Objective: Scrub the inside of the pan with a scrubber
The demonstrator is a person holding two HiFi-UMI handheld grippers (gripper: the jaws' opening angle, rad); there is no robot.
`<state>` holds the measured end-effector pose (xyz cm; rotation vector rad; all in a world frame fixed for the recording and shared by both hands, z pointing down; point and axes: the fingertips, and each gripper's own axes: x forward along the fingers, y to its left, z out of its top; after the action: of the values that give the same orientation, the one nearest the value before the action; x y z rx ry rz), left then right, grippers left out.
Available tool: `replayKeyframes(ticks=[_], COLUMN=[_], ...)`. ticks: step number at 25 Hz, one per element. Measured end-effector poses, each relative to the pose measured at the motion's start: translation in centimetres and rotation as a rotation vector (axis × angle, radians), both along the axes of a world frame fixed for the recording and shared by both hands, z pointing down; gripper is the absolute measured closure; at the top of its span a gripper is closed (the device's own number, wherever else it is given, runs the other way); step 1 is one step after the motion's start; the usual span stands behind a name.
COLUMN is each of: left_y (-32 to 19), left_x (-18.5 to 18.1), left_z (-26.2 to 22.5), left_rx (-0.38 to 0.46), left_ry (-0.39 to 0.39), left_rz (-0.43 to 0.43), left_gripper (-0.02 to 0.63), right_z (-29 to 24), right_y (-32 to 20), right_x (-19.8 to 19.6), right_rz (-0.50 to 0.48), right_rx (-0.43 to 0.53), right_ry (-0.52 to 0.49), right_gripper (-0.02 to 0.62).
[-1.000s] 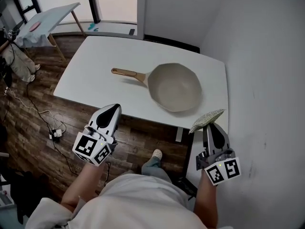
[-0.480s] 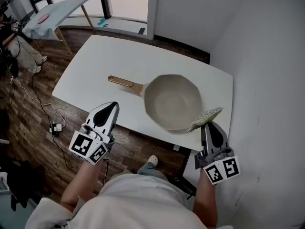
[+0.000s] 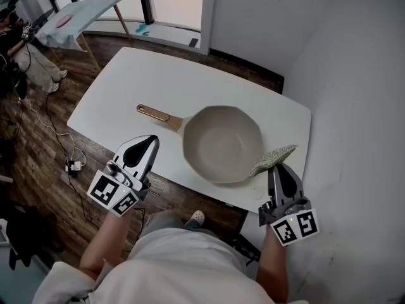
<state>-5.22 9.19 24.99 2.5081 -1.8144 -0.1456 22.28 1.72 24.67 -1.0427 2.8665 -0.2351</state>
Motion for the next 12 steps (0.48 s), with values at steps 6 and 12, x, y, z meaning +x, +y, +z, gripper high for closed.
replayKeyframes(ticks=[6,12], left_y=[-0.5,-1.7], left_x=[0.2,-0.3], left_z=[0.1,0.5], left_rx=[-0.021,-0.039], left_ry=[-0.008,-0.003], left_rz=[-0.007,0.005], left_gripper=[0.595,0.595], right_z=[0.0,0.6], right_y=[-0.8,-1.8], right_x=[0.1,-0.2], right_rz=[-0.014,-0.004], right_rx=[-0.011,-0.033], right_ry=[-0.016,-0.021], right_gripper=[0.569,0.569])
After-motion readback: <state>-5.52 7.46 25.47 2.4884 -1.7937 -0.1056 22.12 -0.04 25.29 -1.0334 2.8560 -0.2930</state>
